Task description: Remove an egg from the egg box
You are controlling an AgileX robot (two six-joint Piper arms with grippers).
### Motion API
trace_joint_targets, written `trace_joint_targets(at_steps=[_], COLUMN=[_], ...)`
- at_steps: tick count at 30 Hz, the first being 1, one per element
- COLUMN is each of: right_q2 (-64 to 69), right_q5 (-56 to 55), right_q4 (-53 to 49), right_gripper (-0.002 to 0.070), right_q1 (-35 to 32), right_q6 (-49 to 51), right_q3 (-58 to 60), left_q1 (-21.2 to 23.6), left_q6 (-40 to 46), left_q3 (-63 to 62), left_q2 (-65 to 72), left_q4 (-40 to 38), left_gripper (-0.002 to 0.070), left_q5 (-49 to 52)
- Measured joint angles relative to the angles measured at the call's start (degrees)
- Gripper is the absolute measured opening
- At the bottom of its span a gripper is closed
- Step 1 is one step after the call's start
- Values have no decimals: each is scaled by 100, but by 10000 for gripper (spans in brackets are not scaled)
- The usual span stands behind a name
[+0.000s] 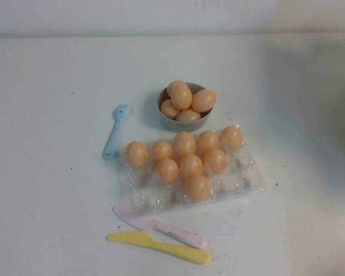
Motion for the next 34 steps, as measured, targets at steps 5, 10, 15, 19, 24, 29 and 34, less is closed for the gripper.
trace_joint_targets(at_steps=[5,10,15,19,24,29,34], right_q2=[0,0,0,0,0,0,0], right_q5=[0,0,0,0,0,0,0], right_q4=[0,0,0,0,0,0,0], right_gripper=[-18,-18,-18,-18,-18,-18,-18], right_q1=[0,0,0,0,0,0,0], right_q6=[0,0,0,0,0,0,0], right_q3=[0,0,0,0,0,0,0], left_q1=[610,707,707,707,717,717,717], left_q6=[128,168,183,183,183,183,183], left_q3=[341,412,412,412,412,412,412], left_q2=[-190,-190,-190,-190,-190,-190,-190], left_q4=[-180,-201,-329,-398,-412,-412,-412], left_gripper=[-3,-3,-3,-3,-3,-3,-3], left_q5=[0,528,1088,1207,1211,1211,1211])
